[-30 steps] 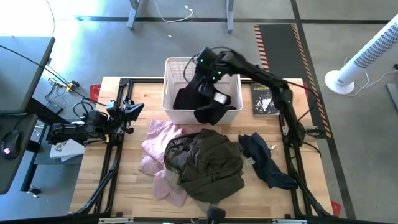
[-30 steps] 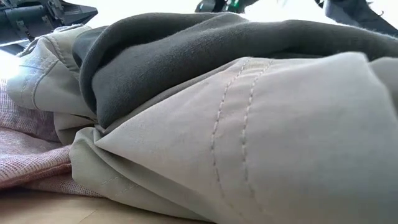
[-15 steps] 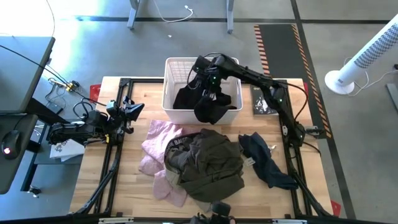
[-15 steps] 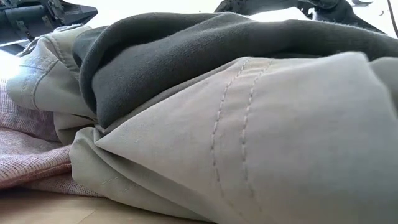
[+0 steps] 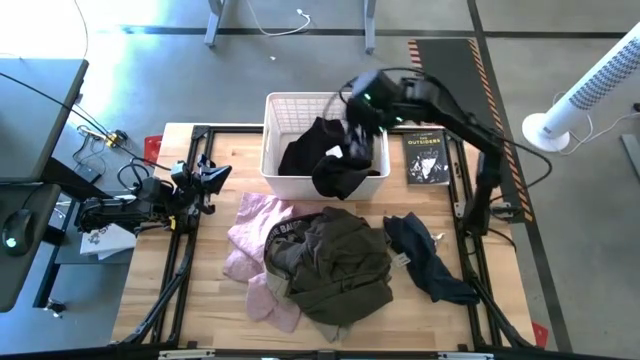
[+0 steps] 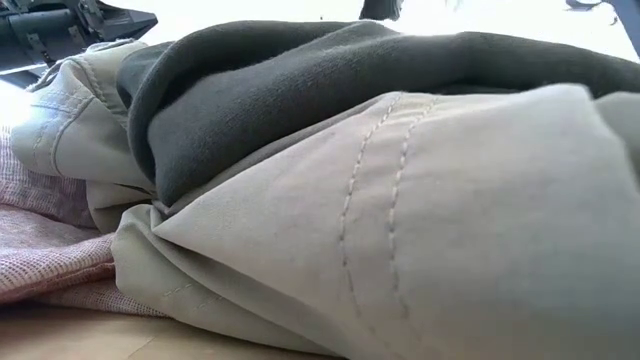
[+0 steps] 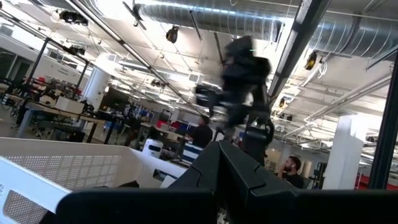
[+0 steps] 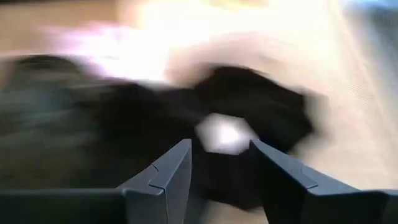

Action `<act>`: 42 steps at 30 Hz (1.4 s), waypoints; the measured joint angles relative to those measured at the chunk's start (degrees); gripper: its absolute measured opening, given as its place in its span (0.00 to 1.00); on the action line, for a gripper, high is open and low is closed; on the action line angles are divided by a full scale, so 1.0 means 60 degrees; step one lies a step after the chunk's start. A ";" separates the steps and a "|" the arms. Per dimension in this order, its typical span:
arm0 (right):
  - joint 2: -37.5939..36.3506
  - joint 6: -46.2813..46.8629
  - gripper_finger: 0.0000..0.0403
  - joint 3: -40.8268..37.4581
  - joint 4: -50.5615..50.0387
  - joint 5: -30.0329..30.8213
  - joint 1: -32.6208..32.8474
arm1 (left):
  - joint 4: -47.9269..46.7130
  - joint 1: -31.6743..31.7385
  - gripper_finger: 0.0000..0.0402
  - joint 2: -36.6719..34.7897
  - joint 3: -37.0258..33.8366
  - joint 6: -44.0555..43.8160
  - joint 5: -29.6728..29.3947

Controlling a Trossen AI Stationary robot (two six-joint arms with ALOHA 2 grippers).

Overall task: Sort clothes
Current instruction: Put the black shirt into the white bin

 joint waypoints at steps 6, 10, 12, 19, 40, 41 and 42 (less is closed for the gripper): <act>-0.0149 -0.0433 0.39 0.0000 -0.0589 -0.2916 0.2546 | -0.0007 0.0000 0.00 0.0000 0.0000 -0.0007 0.0009; 0.0542 -0.0444 0.39 -0.0014 -0.0893 -0.1863 0.3956 | -0.0005 0.0000 0.00 0.0000 0.0000 -0.0176 0.0061; 0.0990 -0.0533 0.39 -0.0018 -0.0968 -0.1689 0.4378 | -0.0008 0.0000 0.00 0.0000 0.0000 -0.0186 0.0094; 0.2182 -0.0869 0.39 -0.0036 -0.1760 0.0546 0.4053 | -0.0006 -0.0004 0.00 0.0000 0.0000 -0.0194 0.0345; 0.1927 0.0133 0.39 -0.0011 -0.0044 0.1717 -0.0871 | -0.0032 -0.0004 0.00 0.0000 0.0000 -0.0262 0.0388; 0.2081 0.0124 0.39 -0.0011 0.0072 0.1568 -0.0981 | -0.0034 -0.0004 0.00 0.0000 0.0000 -0.0262 0.0364; 0.2250 0.0117 0.39 -0.0011 0.0144 0.1373 -0.1078 | -0.0036 -0.0004 0.00 0.0000 0.0000 -0.0259 0.0320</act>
